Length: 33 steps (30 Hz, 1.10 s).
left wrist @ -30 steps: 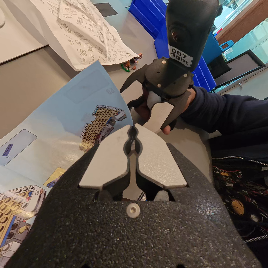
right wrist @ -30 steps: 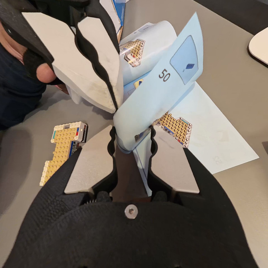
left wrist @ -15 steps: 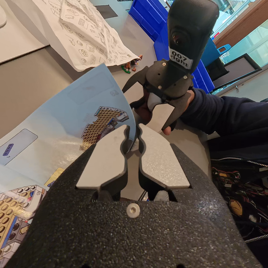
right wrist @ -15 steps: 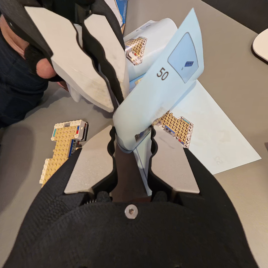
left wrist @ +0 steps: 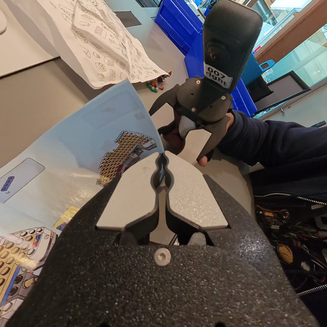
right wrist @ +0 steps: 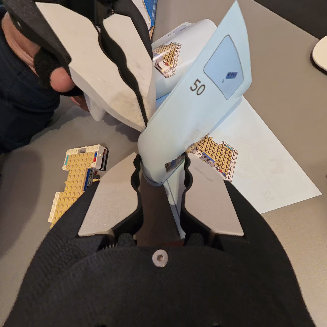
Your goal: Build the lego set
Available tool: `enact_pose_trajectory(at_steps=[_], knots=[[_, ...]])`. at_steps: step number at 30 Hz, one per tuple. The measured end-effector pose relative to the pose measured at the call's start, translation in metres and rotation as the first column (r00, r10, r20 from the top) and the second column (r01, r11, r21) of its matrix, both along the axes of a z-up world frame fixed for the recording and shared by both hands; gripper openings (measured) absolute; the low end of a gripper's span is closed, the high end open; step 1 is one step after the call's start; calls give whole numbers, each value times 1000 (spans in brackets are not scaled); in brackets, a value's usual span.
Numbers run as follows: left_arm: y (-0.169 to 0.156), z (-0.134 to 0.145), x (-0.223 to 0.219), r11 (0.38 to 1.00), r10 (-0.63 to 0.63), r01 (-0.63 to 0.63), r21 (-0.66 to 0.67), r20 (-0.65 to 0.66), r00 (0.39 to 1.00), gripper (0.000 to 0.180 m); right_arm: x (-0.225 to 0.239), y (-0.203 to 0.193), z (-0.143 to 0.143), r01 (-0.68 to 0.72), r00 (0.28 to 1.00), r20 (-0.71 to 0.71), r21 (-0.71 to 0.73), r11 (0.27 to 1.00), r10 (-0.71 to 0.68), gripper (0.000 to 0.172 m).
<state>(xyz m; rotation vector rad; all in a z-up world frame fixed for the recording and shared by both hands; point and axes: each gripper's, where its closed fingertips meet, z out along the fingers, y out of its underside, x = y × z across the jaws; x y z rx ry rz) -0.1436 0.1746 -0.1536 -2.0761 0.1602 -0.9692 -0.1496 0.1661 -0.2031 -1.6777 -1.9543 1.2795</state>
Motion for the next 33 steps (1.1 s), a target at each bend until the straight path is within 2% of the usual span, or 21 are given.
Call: enact_pose_trajectory(at_steps=[14,19,23,26,29,31,33], knots=[[2,0,-5,1000,27,-27,-8,-7,1000,0,17,23,-1,12,999,38,56,998,-14,49],[2,1,-7,999,35,-35,-6,-10,999,0,36,55,-2,41,991,114,213,976,-67,53],[3,1,-7,999,44,-44,-8,-8,999,0,48,82,16,89,985,109,352,932,-136,53],[4,3,-4,999,45,-45,-3,2,999,1,43,73,33,101,993,23,330,939,-114,53],[4,7,3,999,33,-33,9,22,999,11,36,49,13,25,998,41,290,957,-39,48],[4,8,7,1000,25,-25,8,18,1000,19,35,46,-10,-13,995,93,357,934,-22,49],[5,5,7,1000,29,-29,0,-12,1000,25,35,45,-21,-38,994,110,396,918,-6,49]])
